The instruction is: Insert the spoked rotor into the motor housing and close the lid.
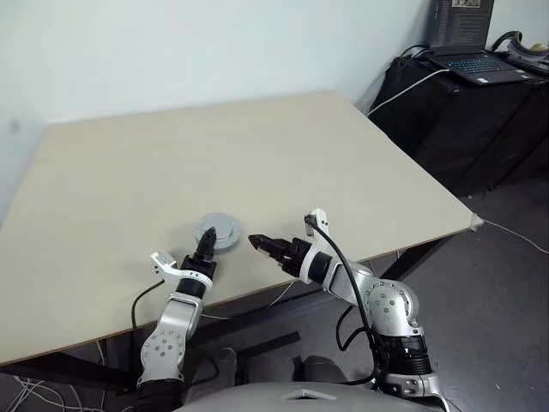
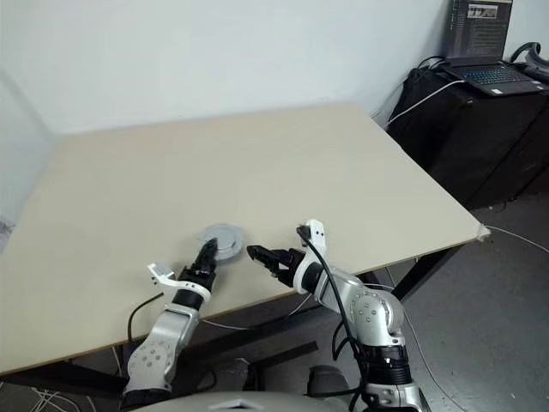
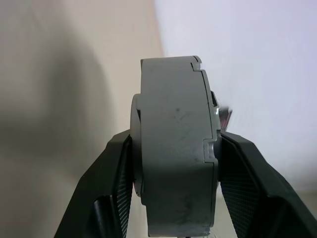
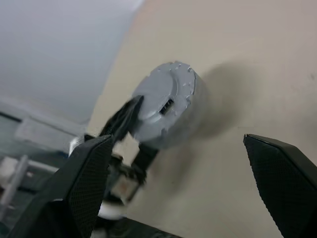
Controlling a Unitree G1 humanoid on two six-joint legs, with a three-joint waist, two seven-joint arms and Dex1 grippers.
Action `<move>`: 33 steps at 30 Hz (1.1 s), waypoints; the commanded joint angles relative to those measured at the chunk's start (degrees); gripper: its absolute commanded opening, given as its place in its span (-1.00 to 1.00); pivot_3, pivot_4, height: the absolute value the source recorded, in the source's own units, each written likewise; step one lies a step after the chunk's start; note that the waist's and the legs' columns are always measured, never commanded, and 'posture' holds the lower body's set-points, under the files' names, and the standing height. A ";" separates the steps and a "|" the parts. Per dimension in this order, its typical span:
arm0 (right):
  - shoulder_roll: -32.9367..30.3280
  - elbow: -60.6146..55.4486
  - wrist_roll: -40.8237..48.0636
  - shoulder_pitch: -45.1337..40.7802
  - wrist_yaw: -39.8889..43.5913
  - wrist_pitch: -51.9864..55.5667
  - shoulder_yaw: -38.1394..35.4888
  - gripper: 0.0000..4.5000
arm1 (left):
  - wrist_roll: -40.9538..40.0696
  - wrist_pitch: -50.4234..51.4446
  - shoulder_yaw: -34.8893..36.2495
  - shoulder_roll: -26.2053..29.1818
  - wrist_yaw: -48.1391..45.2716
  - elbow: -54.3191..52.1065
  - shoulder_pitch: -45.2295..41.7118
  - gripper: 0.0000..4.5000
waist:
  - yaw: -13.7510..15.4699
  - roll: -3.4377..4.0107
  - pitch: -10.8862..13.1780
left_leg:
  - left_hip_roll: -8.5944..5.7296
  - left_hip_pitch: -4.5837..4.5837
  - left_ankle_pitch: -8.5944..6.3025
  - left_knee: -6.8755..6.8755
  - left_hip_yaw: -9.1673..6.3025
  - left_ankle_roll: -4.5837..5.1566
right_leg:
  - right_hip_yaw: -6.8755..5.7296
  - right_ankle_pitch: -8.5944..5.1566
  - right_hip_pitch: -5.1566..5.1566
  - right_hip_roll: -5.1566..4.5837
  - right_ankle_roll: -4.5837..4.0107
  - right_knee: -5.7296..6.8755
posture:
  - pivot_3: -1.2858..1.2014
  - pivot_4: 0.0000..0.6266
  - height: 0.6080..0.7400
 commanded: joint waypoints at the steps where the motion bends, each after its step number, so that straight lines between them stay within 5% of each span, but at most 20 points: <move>1: -0.58 -2.46 -1.67 0.18 3.40 -3.81 1.63 1.00 | -0.36 -1.62 2.63 -3.90 0.10 -2.56 -5.08 -0.05 | 0.11 -0.02 0.01 | 0.00 -0.01 0.00 0.01 0.00 0.00 | 0.00 0.00 0.00 0.00 0.01 0.00 | 0.03 -1.00 1.00; 9: -2.15 -3.34 -5.68 0.93 6.84 -8.20 4.99 1.00 | 2.23 -3.53 8.66 -2.03 0.85 5.84 -14.64 -0.05 | 0.50 -0.15 -0.06 | 0.00 -0.07 -0.01 0.18 0.01 0.03 | -0.01 0.03 0.02 0.11 0.04 -0.01 | 0.03 -1.00 1.00; 18: -8.48 -4.89 -23.17 3.05 9.65 -23.90 14.79 1.00 | 7.49 -6.83 16.56 -0.16 2.46 20.77 -25.93 -0.05 | 0.53 -0.23 -0.03 | 0.09 -0.39 -0.13 0.82 -0.01 0.23 | -0.06 0.26 0.01 0.49 0.32 -0.01 | 0.03 -1.00 1.00; 33: -8.84 -2.97 -31.19 4.87 10.52 -29.99 16.37 1.00 | 15.16 -11.51 24.98 1.41 5.30 35.04 -35.08 -0.05 | 0.56 -0.39 -0.04 | 0.11 -0.40 -0.10 0.84 -0.01 0.18 | -0.02 0.32 -0.02 0.46 0.28 -0.01 | 0.03 -1.00 1.00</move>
